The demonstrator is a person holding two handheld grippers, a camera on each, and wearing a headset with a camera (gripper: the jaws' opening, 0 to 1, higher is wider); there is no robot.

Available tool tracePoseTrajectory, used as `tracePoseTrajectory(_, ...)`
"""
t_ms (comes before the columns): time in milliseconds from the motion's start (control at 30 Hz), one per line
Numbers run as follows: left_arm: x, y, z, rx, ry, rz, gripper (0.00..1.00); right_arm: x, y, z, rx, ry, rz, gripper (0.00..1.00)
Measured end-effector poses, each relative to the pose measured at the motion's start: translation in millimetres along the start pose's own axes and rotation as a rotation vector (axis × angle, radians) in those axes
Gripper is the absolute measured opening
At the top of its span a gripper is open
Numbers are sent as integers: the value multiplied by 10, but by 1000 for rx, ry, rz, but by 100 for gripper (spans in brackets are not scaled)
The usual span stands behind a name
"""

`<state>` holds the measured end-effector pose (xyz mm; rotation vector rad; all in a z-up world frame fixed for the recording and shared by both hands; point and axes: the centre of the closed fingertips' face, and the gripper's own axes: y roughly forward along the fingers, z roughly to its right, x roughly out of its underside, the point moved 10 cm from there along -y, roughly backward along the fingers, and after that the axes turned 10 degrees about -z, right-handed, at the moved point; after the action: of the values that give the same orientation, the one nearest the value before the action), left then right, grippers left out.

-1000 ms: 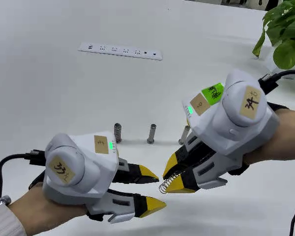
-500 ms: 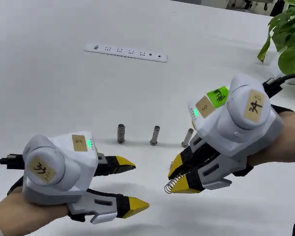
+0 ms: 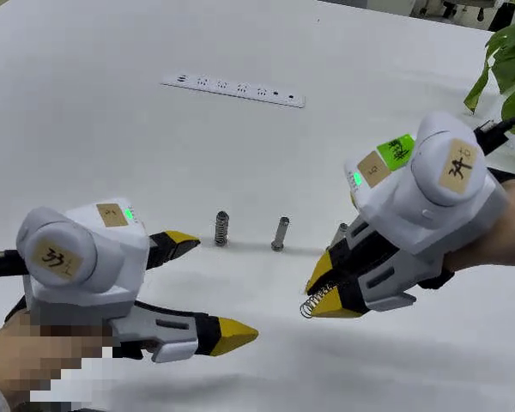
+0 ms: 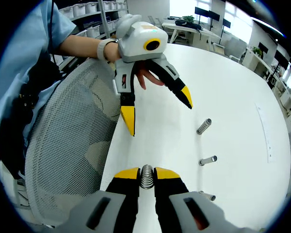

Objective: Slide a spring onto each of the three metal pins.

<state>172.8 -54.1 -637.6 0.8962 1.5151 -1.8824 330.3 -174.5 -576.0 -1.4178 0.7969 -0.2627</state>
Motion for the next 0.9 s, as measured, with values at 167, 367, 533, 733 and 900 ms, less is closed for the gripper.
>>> tracePoseTrajectory(167, 10, -30, -36, -37, -19, 12, 95, 2, -41, 102, 10, -18, -18, 12)
tracePoseTrajectory(367, 21, -57, -75, -75, -41, 36, 100, -18, -109, 267, 40, -36, -40, 12)
tracePoseTrajectory(533, 33, -62, -103, -72, -51, 36, 100, -78, -157, 454, 80, -66, -74, 12)
tracePoseTrajectory(733, 29, -66, -108, -76, -53, 36, 100, -173, -199, 694, 109, -85, -101, 12)
tracePoseTrajectory(900, 10, -79, -95, -75, -61, 43, 100, -241, -173, 809, 114, -94, -107, 12)
